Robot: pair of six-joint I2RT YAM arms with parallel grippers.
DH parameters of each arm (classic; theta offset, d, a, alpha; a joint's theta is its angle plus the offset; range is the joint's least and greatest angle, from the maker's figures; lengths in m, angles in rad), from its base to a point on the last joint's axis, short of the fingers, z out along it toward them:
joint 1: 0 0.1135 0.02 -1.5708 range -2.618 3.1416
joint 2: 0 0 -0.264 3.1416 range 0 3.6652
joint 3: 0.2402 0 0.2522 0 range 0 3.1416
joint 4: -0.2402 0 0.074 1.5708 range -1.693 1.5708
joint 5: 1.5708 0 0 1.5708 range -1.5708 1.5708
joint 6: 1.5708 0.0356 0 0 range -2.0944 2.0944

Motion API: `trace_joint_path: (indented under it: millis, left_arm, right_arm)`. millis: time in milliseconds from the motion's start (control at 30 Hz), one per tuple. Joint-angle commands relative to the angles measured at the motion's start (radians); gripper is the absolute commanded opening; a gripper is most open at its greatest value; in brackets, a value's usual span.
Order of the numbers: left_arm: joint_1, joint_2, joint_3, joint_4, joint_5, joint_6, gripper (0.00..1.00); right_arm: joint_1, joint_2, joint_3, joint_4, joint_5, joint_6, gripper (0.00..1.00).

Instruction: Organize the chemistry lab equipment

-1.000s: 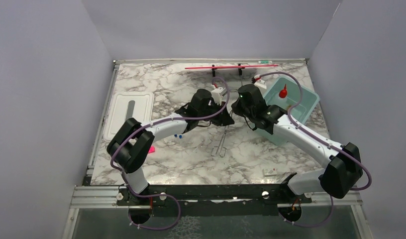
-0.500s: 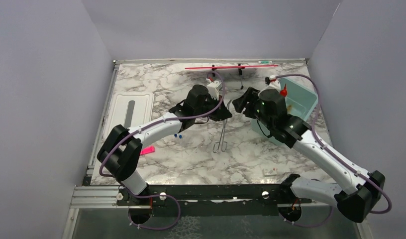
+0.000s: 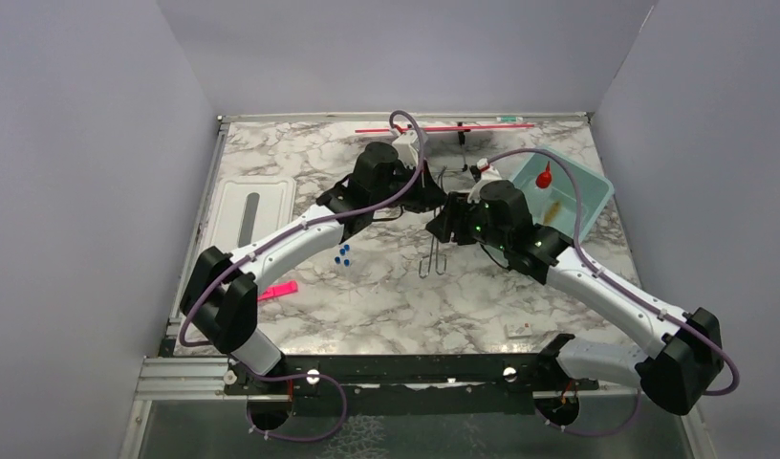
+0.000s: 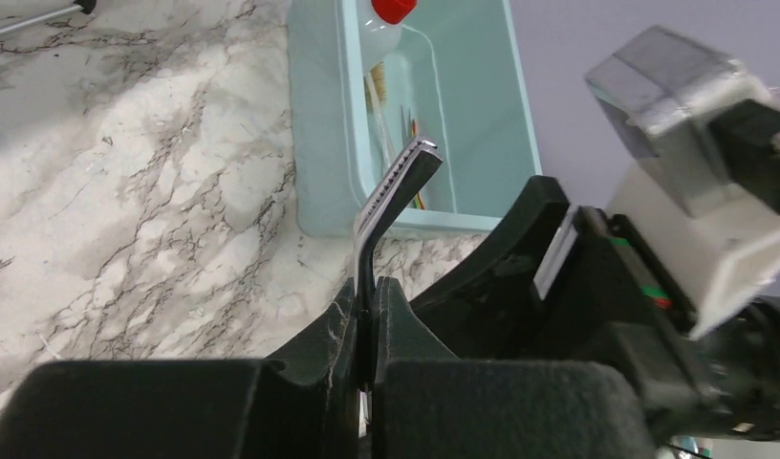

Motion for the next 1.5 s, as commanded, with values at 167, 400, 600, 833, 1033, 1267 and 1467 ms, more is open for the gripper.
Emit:
trace_joint_path:
  millis: [167,400,600,833,1033,1267,1467]
  left_arm:
    - [0.006,-0.075,0.018,0.015,0.018,-0.046,0.0]
    - [0.015,-0.143,0.041,-0.078,-0.131,0.03,0.67]
    - [0.036,-0.235,0.084,-0.174,-0.247,0.188,0.8]
    - [0.057,-0.344,0.054,-0.261,-0.387,0.318,0.82]
    - [0.067,-0.394,0.012,-0.305,-0.442,0.353,0.83]
    - [0.076,-0.412,-0.018,-0.332,-0.458,0.351,0.84]
    - [0.082,-0.415,-0.019,-0.345,-0.467,0.35,0.83]
  right_arm:
    - [0.003,0.054,0.053,0.074,0.067,0.075,0.14]
    - [0.002,0.009,0.067,0.03,0.182,0.093,0.01]
    - [0.002,-0.045,0.147,-0.103,0.464,0.027,0.01]
    - [-0.086,-0.029,0.288,-0.293,0.688,-0.014,0.01]
    - [-0.395,-0.019,0.318,-0.373,0.546,-0.015,0.01]
    - [-0.55,0.019,0.285,-0.422,0.481,0.001,0.01]
    - [-0.597,0.081,0.225,-0.434,0.447,0.035,0.01]
